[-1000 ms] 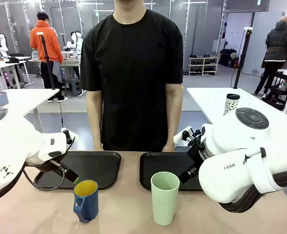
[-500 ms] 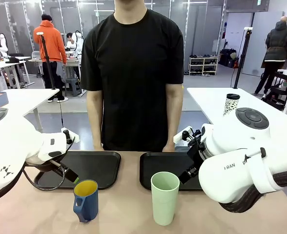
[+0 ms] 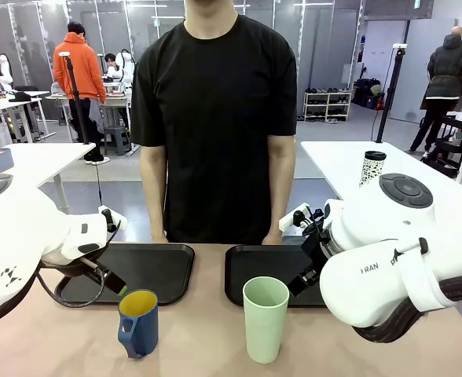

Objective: Sort and store the cups by type.
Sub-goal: Pick up the Reusable plastic cup.

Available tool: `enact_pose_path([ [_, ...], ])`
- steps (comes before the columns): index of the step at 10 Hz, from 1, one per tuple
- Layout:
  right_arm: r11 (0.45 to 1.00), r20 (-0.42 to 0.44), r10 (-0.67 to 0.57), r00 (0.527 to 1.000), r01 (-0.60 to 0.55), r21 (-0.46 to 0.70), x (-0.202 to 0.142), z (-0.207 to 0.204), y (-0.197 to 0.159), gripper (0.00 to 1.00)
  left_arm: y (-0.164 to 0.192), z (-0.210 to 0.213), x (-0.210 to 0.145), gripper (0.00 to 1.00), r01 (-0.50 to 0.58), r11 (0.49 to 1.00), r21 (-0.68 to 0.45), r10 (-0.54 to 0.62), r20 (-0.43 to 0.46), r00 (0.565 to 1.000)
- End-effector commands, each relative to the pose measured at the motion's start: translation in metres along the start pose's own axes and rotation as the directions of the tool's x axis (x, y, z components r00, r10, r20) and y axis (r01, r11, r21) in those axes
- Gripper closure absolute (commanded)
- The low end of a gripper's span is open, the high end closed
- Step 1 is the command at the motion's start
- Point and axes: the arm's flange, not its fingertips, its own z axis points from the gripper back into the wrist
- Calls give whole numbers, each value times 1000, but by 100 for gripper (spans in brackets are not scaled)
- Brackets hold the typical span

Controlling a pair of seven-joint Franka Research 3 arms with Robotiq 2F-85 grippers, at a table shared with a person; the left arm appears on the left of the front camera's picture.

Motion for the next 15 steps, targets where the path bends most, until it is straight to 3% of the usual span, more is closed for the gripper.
enact_pose_path([
  [1,1000,0,-3,1000,3,1,0,0,0,0,0,0,0,0,-1,1000,0,1,0,1000],
  [7,999,-1,-34,999,34,-37,5,9,-2,0,1,6,9,0,-27,999,19,27,-8,1000],
  [8,987,88,-63,994,76,-142,15,27,-4,0,2,21,19,0,-33,998,44,32,20,999],
  [10,952,144,-60,988,100,-290,25,82,0,0,-10,64,35,0,-22,993,113,13,79,997],
  [13,926,254,32,967,67,-371,21,169,29,0,-53,129,38,0,47,981,189,-82,184,979],
  [15,907,277,52,959,71,-415,10,188,37,0,-64,141,34,0,80,973,215,-126,209,970],
])
